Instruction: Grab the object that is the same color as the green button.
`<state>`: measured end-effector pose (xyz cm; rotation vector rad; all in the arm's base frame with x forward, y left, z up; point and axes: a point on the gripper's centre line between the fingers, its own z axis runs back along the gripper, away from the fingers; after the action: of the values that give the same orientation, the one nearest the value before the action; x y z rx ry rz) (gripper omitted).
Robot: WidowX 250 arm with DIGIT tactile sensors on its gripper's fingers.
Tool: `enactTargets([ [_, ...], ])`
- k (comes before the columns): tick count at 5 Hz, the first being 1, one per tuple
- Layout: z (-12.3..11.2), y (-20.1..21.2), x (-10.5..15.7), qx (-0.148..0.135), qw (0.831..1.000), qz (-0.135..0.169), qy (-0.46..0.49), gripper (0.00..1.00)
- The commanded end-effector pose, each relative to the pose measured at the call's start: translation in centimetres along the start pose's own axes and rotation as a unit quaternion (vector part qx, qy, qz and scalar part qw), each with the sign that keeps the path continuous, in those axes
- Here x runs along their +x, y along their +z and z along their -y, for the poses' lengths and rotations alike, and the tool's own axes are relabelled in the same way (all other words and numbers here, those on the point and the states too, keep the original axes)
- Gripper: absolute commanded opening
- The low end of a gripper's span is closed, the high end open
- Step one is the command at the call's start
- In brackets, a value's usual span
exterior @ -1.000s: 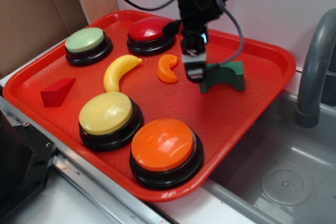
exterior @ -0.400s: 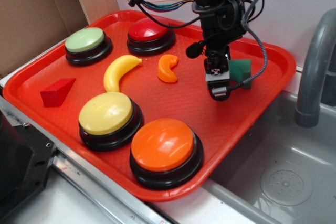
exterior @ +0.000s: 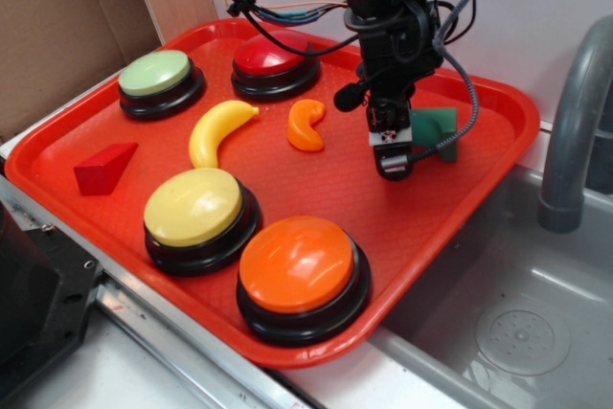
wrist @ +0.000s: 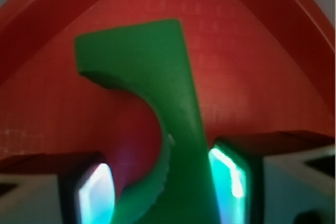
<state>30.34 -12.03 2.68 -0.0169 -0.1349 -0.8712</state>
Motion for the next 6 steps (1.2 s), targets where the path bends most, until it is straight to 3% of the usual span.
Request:
enactTargets([
  [1, -0.6, 6.5, -1.1, 0.043, 0.998, -0.011, 0.036, 0.0],
  [3, 3.0, 17.2, -6.4, 0.048, 0.987, -0.046, 0.149, 0.0],
  [4, 5.1, 19.8, -9.1, 0.042, 0.959, -0.116, 0.255, 0.0],
  [5, 6.8, 21.7, -10.7, 0.049, 0.925, -0.128, 0.354, 0.0],
  [6, 6.7, 22.7, -11.9, 0.089, 0.898, -0.118, 0.414, 0.0],
])
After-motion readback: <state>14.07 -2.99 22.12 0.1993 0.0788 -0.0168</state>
